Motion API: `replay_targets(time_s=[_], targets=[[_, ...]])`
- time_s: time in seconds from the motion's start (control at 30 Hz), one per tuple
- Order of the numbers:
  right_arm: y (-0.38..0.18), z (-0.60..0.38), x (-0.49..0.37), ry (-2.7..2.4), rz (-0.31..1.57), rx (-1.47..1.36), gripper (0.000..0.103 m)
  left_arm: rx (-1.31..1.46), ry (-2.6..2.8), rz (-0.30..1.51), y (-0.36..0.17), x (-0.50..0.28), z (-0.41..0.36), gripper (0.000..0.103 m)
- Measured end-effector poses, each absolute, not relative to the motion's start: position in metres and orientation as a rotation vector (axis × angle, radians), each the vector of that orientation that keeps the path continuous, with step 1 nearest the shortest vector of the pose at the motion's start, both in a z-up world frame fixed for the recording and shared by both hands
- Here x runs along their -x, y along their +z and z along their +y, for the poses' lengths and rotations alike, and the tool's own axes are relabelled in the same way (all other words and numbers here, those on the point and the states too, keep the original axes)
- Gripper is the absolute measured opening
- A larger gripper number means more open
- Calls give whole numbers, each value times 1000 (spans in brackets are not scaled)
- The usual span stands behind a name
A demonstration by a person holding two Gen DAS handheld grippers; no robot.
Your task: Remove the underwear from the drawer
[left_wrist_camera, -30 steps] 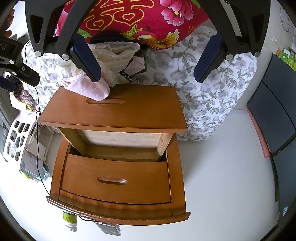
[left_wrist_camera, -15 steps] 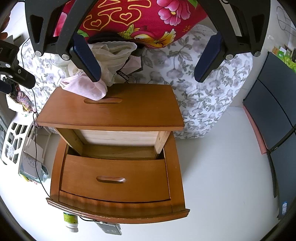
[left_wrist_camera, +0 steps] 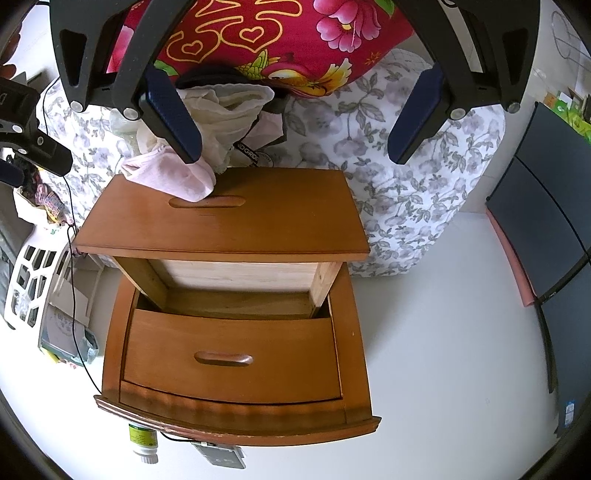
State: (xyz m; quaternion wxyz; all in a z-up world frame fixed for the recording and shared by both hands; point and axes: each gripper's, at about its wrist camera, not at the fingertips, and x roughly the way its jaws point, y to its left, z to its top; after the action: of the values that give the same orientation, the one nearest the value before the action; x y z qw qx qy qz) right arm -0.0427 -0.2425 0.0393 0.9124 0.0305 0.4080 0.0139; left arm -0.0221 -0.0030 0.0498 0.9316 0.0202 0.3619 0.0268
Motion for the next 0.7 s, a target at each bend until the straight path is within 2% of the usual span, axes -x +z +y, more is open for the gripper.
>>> replay_targets(time_s=[0.7], targets=[[40, -243, 44, 26, 838, -63, 103, -55, 74, 741, 48, 25, -4, 101]])
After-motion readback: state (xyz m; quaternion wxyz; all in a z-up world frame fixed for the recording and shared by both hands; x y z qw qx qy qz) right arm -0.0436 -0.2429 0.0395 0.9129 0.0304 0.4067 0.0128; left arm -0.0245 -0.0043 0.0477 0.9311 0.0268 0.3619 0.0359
